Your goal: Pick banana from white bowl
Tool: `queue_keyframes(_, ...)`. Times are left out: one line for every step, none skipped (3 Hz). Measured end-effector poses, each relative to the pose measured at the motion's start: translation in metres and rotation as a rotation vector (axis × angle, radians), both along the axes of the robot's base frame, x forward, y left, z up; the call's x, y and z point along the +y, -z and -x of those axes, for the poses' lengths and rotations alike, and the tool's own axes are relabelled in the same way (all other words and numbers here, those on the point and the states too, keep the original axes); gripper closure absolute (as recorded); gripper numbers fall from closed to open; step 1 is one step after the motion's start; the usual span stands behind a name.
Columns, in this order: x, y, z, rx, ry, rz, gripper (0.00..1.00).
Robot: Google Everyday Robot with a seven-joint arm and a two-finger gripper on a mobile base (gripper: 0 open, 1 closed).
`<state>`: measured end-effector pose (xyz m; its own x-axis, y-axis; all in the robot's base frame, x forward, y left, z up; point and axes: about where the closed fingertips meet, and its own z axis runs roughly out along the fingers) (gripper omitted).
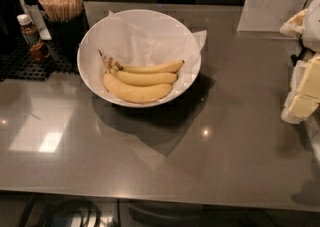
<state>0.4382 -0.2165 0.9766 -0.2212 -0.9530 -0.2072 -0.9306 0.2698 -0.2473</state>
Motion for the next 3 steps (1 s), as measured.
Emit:
queue_keyframes(0.000, 0.000, 0.000, 0.000, 0.000, 0.000, 0.00)
queue_keyframes(0.019, -0.001, -0.004, 0.002, -0.058, 0.004, 0.00)
queue_keyframes(0.060, -0.010, -0.015, -0.017, -0.178, -0.020, 0.00)
